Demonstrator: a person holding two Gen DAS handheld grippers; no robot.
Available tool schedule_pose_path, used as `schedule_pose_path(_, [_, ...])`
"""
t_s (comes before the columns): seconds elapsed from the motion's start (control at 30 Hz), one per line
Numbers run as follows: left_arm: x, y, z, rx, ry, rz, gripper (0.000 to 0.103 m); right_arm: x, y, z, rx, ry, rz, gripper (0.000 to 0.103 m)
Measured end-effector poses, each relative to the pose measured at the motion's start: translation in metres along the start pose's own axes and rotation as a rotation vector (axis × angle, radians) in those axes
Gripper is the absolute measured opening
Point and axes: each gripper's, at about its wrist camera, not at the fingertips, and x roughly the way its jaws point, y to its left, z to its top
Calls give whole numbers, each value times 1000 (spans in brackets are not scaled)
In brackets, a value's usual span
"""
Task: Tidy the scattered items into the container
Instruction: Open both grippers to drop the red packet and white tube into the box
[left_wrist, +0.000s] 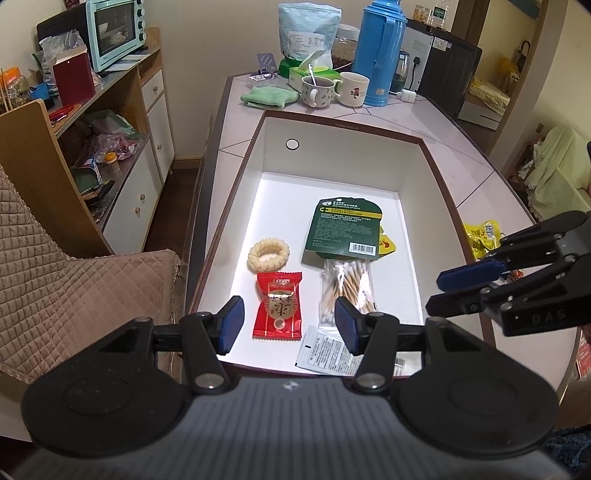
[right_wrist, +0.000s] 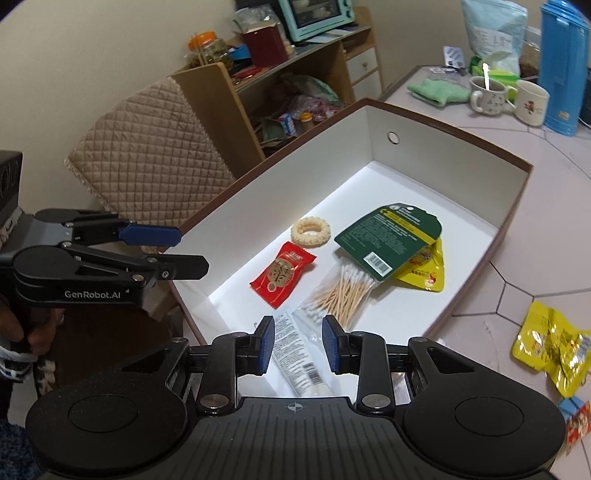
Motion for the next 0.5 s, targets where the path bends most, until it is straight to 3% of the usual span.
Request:
schedule_pose_path(0.27, [-1,-6,-1,15,1,-5,51,-14,-2,-8,52,-12,-17,32])
schedule_pose_path(0.3, [-1,-6,-1,17,2,-5,51,-15,-2,-9,57,-13,-20,42])
schedule_pose_path(0.33, [-1,-7,-1,18,2,-6,51,-17,-2,-10,57,-20,-24,59])
schedule_pose_path(0.37, [-2,-8,-2,20,3,-6,52,-19,-1,-11,55,-29,-27,95])
schedule_pose_path(0.4, [-2,-8,-2,22,4,-7,52,-21,0,-12,53,-38,-31,99])
schedule_pose_path(0.5, [-2,-13,-2,27,5,-6,55,-26,2,-14,50,-59,-40,99])
